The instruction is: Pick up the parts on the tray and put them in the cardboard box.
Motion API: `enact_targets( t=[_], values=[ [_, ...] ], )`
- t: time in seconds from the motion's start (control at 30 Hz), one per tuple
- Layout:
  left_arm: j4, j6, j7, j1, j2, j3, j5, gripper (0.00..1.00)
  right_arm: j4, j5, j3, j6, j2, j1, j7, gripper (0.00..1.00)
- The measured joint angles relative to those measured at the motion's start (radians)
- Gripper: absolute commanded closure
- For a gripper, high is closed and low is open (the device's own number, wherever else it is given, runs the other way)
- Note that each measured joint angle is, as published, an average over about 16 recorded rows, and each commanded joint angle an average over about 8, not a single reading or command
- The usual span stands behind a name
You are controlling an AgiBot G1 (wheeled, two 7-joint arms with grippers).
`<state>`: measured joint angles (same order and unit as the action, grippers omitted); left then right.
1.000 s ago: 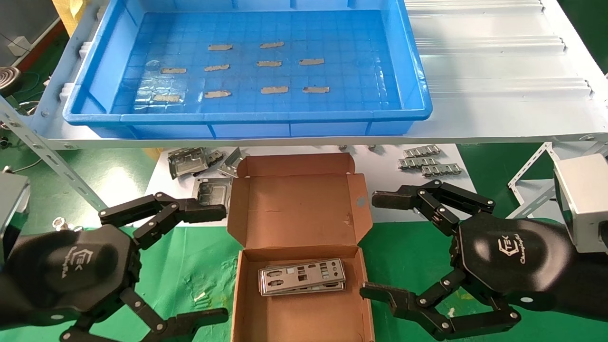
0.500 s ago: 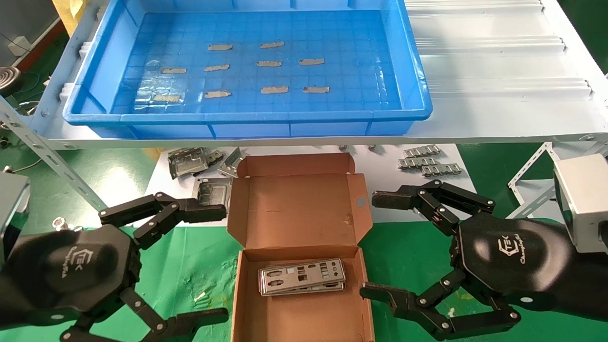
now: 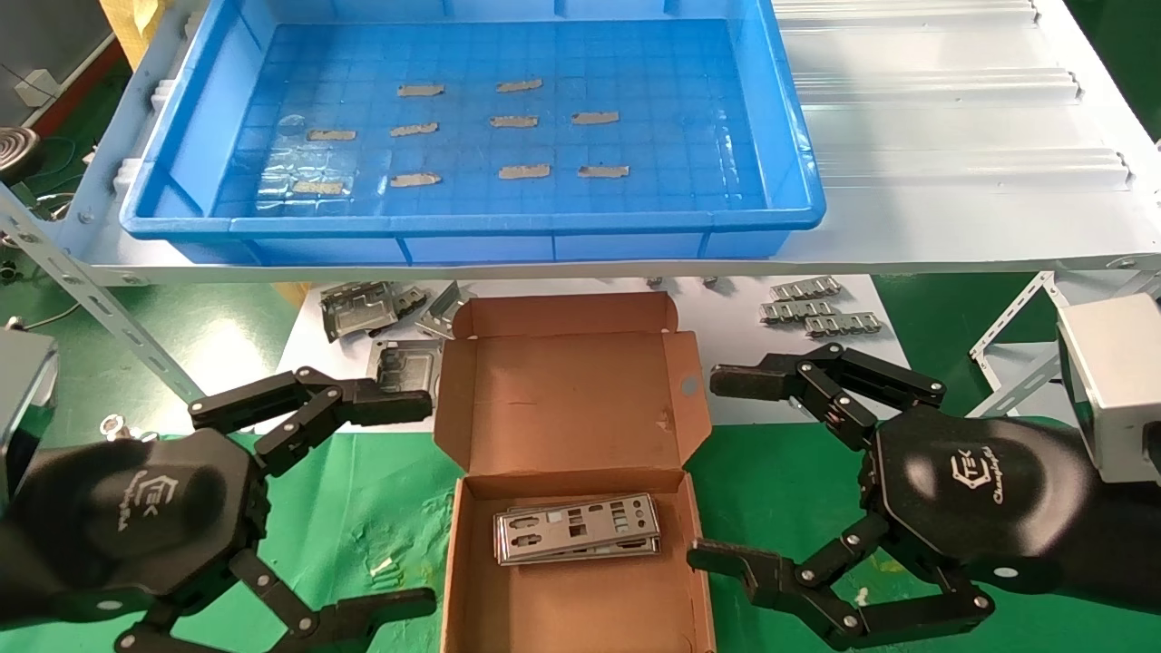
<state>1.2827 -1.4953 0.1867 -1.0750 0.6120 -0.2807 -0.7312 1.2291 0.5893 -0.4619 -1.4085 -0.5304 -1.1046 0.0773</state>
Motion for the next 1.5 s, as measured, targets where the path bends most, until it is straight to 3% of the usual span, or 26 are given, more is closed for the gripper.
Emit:
enact_targets(
  t=[1.5],
  values=[
    [0.000, 0.000, 0.000, 0.000, 0.000, 0.000, 0.000, 0.00, 0.000, 0.000, 0.000, 0.000, 0.000, 0.000, 0.000, 0.00]
  ],
)
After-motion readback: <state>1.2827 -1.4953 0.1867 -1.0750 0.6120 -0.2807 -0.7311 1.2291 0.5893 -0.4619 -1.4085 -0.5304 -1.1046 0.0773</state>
